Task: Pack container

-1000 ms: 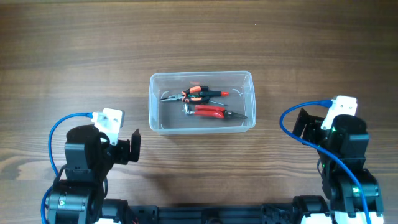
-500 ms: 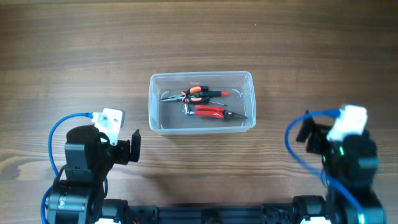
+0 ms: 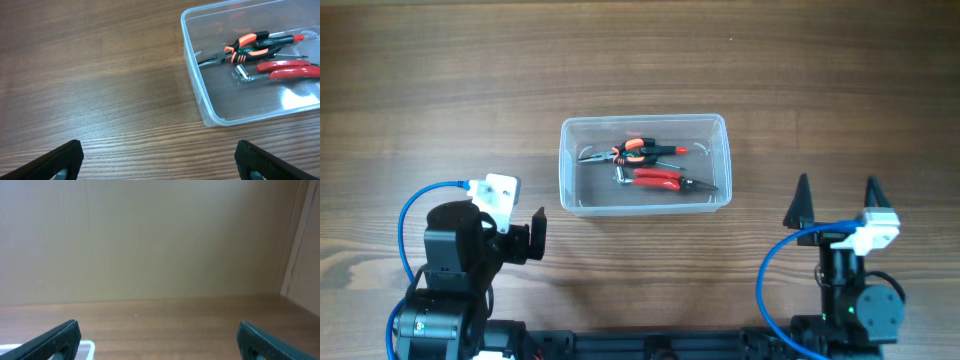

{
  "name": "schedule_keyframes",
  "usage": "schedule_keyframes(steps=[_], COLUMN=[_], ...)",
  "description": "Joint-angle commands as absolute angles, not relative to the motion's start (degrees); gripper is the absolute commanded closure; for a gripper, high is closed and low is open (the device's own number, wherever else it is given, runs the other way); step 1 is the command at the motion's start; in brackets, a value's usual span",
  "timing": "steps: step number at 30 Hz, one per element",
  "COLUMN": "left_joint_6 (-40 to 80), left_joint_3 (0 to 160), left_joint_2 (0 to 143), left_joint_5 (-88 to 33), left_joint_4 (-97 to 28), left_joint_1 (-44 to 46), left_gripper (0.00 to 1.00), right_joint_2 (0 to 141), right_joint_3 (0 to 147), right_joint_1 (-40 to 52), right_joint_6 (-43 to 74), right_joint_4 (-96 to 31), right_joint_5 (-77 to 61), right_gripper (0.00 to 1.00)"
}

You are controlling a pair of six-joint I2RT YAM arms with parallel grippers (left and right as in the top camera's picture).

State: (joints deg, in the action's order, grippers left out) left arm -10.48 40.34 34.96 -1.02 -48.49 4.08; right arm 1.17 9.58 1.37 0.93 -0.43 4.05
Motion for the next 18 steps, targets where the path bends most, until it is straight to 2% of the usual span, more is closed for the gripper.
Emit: schedule_keyframes(steps=[1,5,18], left_joint_6=[-12.0,-12.0,-12.0], left_joint_3=[40.0,40.0,40.0], left_joint_2=[34.9,34.9,34.9], left_joint_5=[-2.1,-2.1,-2.1], left_joint_4=[-48.3,-48.3,-48.3], left_joint_1=[4.4,4.4,4.4], left_gripper=[0.00,0.00,0.00], right_joint_2=[0.3,0.1,0.5], right_joint_3=[3.6,0.3,0.3], right_joint_1=[0.6,0.7,0.7], right_joint_6=[-1.5,-1.4,-2.0], right_joint_4=[4.5,0.3,0.3], right_joint_5=[3.1,0.8,-1.1], right_gripper=[0.00,0.00,0.00])
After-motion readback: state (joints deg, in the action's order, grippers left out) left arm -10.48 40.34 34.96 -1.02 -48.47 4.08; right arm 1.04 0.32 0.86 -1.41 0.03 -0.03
